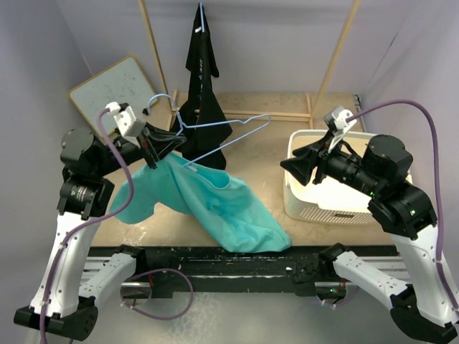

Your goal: Remove the t-shirt from the hanger

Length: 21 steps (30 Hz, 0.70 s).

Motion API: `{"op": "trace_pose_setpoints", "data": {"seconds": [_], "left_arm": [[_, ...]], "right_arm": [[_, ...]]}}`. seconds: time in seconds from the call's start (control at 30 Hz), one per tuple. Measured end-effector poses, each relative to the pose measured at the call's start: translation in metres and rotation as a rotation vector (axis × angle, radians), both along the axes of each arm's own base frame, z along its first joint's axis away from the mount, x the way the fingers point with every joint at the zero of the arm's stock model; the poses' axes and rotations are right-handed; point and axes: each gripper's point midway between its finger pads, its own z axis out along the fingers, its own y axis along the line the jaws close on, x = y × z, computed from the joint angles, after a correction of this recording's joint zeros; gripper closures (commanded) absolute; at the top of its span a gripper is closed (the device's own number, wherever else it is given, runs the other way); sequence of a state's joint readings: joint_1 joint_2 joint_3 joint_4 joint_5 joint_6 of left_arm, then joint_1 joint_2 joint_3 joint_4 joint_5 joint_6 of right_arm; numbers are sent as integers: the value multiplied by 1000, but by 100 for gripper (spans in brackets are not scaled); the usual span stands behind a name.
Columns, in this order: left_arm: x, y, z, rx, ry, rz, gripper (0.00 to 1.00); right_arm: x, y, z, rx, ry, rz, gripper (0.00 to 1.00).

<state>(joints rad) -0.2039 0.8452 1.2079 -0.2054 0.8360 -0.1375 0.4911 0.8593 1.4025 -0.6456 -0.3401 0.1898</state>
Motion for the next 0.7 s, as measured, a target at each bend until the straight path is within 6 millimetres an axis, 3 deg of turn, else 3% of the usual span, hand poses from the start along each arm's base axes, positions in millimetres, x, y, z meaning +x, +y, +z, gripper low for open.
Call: {"op": "trace_pose_setpoints", "data": {"seconds": [0.13,0.33,0.7], "left_arm": [[3,-11,-20,24,61,-92,100],[-18,-25,-33,35,93,-292,100],[-43,-47,-34,9,141,-504,100]], "right_arm": [[-5,-2,14,15,-37,3,44],[-10,10,31,35,-77,95,42],[-12,46,12,29,11,320,41]]}}
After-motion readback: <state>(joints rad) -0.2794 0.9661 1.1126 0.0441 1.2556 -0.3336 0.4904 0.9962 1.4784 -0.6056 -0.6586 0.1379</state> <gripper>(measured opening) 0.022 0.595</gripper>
